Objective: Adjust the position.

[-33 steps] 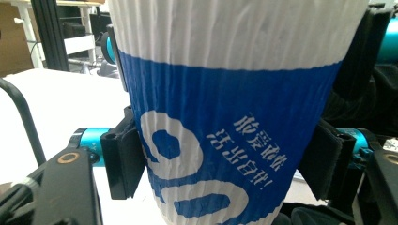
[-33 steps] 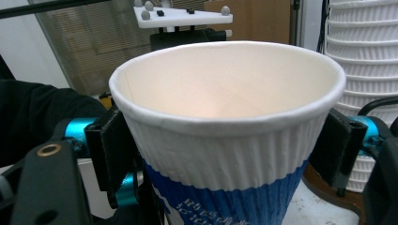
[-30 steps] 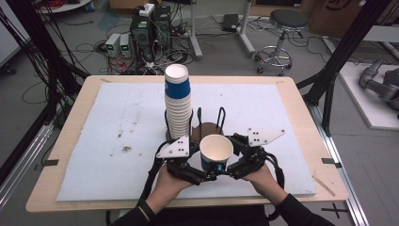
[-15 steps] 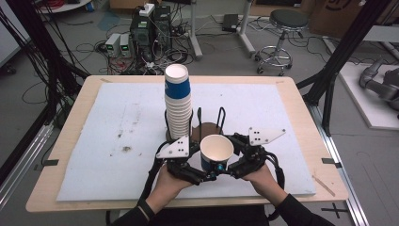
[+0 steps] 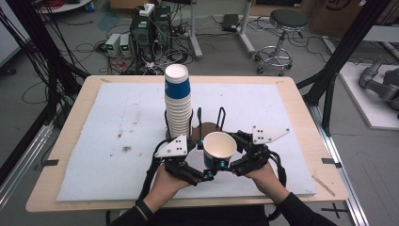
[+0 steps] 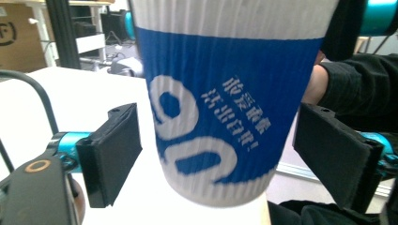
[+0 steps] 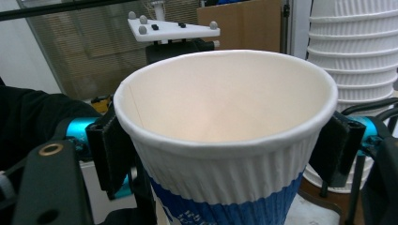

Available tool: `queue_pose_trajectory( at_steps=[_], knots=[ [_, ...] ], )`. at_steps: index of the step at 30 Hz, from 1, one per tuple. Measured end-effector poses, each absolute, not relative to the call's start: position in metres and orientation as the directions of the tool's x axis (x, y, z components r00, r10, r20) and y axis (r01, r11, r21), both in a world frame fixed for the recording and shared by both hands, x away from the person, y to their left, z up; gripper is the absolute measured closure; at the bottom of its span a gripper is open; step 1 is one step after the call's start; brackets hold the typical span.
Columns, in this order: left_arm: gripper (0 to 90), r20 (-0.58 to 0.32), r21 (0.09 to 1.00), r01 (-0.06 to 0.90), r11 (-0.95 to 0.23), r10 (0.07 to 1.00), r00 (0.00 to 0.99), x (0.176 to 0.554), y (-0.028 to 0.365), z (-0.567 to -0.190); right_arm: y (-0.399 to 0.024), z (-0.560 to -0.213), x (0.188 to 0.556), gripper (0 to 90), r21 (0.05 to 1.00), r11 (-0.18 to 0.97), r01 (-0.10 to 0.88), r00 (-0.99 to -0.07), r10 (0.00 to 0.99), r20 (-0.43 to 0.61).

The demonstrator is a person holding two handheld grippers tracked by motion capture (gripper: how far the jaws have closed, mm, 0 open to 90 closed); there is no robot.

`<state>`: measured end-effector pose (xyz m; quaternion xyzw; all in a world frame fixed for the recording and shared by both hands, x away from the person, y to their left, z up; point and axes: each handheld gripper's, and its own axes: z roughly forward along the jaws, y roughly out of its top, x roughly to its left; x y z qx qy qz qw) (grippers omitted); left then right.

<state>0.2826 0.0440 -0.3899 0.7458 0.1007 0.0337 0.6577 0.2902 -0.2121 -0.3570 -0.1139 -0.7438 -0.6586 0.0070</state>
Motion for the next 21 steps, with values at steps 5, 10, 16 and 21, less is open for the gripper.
queue_pose_trajectory(
  at_steps=[5, 10, 16, 21],
  knots=[
    [15.1, -0.058, 0.989, 0.087, -0.117, 0.232, 0.971, 0.282, 0.057, -0.385, -0.217, -0.356, 0.292, 21.1, 0.98, 0.113, 0.163, -0.974, 0.176, 0.142],
    [15.1, -0.018, 0.988, 0.058, -0.142, 0.27, 0.963, 0.279, 0.069, -0.381, -0.224, -0.356, 0.295, 21.1, 0.981, 0.123, 0.153, -0.971, 0.202, 0.126],
    [15.1, 0.025, 0.985, 0.031, -0.169, 0.321, 0.947, 0.273, 0.09, -0.379, -0.234, -0.358, 0.299, 21.1, 0.982, 0.125, 0.144, -0.964, 0.241, 0.111],
    [15.1, 0.02, 0.986, 0.044, -0.16, 0.374, 0.927, 0.273, 0.111, -0.383, -0.238, -0.359, 0.301, 21.1, 0.98, 0.129, 0.152, -0.959, 0.258, 0.115]
  ],
)
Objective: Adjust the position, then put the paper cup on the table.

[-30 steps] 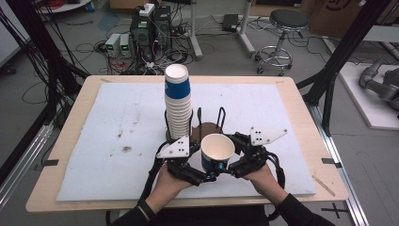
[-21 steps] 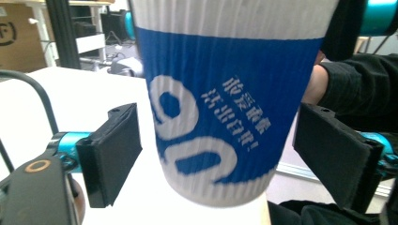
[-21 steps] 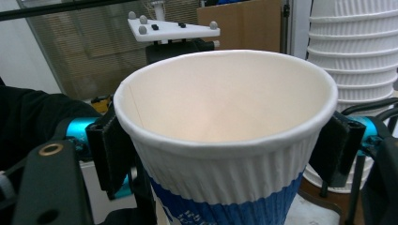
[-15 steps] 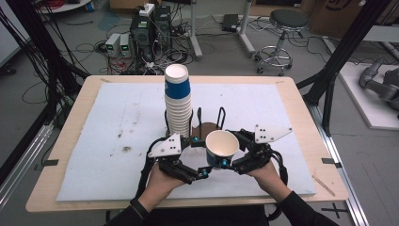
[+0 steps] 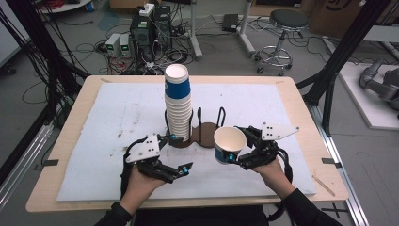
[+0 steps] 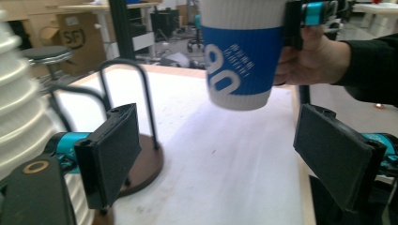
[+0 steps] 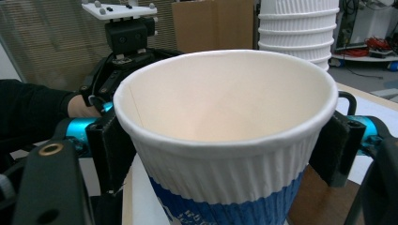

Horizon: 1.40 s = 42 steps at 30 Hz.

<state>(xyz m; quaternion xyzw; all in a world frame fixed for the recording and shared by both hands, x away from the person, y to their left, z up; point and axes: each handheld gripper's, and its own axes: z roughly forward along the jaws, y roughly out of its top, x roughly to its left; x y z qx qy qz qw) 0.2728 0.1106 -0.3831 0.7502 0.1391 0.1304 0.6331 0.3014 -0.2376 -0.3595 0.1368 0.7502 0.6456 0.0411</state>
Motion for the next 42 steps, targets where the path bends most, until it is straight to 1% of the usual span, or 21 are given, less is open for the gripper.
queue_pose_trajectory(
  at_steps=[3, 8, 12, 15, 18, 25, 42],
  knots=[
    [15.1, 0.012, 0.986, 0.056, -0.154, 0.409, 0.913, 0.274, 0.12, -0.385, -0.238, -0.36, 0.302, 21.1, 0.981, 0.126, 0.15, -0.958, 0.264, 0.112],
    [15.1, 0.005, 0.989, 0.061, -0.135, 0.441, 0.898, 0.274, 0.128, -0.385, -0.238, -0.361, 0.302, 21.1, 0.98, 0.126, 0.154, -0.957, 0.265, 0.116],
    [15.1, 0.009, 0.988, 0.061, -0.144, 0.442, 0.897, 0.275, 0.127, -0.387, -0.239, -0.361, 0.301, 21.2, 0.981, 0.125, 0.15, -0.957, 0.268, 0.112],
    [15.1, -0.006, 0.988, 0.074, -0.135, 0.448, 0.894, 0.277, 0.127, -0.388, -0.24, -0.361, 0.3, 21.1, 0.98, 0.129, 0.15, -0.955, 0.275, 0.11],
    [15.1, -0.001, 0.991, 0.064, -0.122, 0.457, 0.89, 0.278, 0.128, -0.388, -0.241, -0.36, 0.299, 21.2, 0.983, 0.122, 0.138, -0.955, 0.28, 0.099],
    [15.1, -0.012, 0.989, 0.078, -0.123, 0.464, 0.886, 0.282, 0.129, -0.392, -0.243, -0.361, 0.3, 21.2, 0.981, 0.128, 0.143, -0.952, 0.29, 0.101],
    [15.1, 0.005, 0.986, 0.076, -0.148, 0.483, 0.875, 0.279, 0.129, -0.394, -0.25, -0.354, 0.299, 21.1, 0.987, 0.108, 0.117, -0.943, 0.323, 0.076]
  ],
)
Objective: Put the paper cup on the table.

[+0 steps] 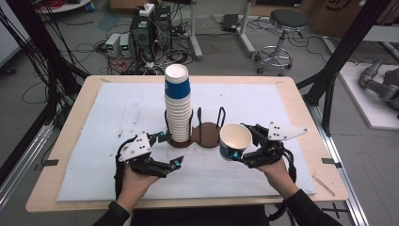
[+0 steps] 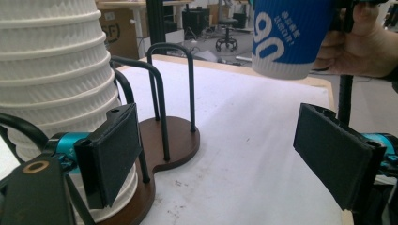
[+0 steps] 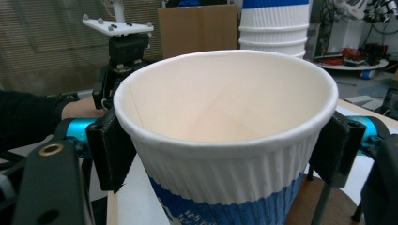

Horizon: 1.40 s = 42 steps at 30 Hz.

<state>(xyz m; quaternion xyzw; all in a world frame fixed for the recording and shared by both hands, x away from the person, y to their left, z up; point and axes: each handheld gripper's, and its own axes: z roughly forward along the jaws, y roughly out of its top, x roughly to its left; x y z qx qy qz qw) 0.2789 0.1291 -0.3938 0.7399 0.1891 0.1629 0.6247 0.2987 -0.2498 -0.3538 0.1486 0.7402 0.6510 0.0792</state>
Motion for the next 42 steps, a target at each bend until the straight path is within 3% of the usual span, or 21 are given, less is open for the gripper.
queue_pose_trajectory(
  at_steps=[18, 42],
  knots=[
    [15.1, 0.002, 0.985, 0.08, -0.151, 0.479, 0.878, 0.28, 0.129, -0.395, -0.283, -0.341, 0.314, 21.1, 0.991, 0.06, 0.119, -0.881, 0.467, 0.078],
    [15.1, -0.004, 0.984, 0.092, -0.155, 0.491, 0.871, 0.282, 0.128, -0.397, -0.325, -0.346, 0.342, 21.1, 0.983, 0.01, 0.181, -0.698, 0.705, 0.121]
  ],
)
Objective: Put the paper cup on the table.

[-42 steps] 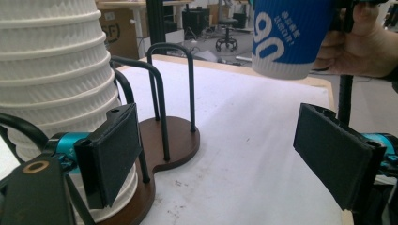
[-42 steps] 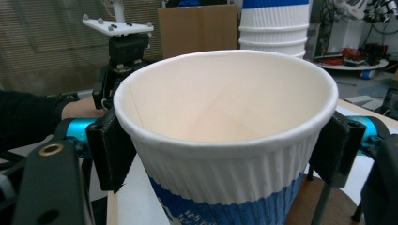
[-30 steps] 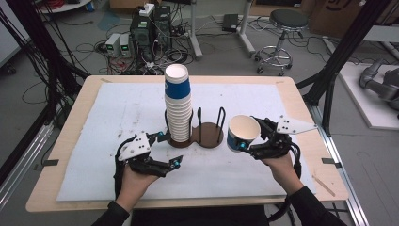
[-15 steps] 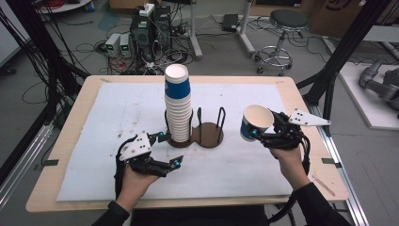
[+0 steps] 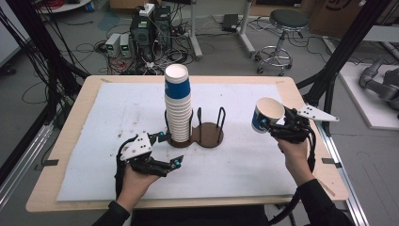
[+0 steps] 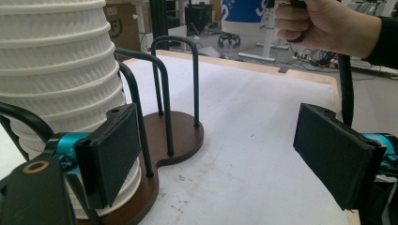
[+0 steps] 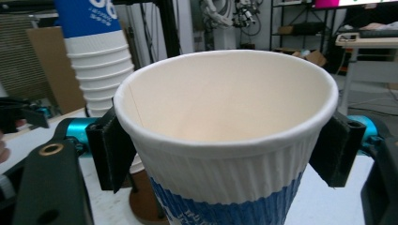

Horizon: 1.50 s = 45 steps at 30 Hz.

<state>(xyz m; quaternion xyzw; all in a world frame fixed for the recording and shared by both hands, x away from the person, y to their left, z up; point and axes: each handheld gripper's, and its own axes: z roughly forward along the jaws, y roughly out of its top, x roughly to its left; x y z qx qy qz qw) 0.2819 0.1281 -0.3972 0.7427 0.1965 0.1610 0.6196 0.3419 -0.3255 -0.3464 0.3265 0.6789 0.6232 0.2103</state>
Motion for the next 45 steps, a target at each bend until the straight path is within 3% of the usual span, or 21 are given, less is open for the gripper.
queue_pose_trajectory(
  at_steps=[23, 39, 45],
  knots=[
    [15.1, -0.01, 0.982, 0.102, -0.159, 0.491, 0.871, 0.283, 0.127, -0.4, -0.327, -0.371, 0.389, 21.1, 0.986, -0.024, 0.167, -0.592, 0.797, 0.12],
    [15.1, -0.006, 0.981, 0.101, -0.166, 0.49, 0.872, 0.284, 0.126, -0.401, -0.325, -0.397, 0.408, 21.0, 0.975, -0.017, 0.221, -0.557, 0.818, 0.141],
    [15.1, -0.008, 0.98, 0.103, -0.168, 0.488, 0.873, 0.284, 0.125, -0.402, -0.322, -0.409, 0.414, 21.0, 0.968, 0.04, 0.249, -0.557, 0.823, 0.11]
  ],
)
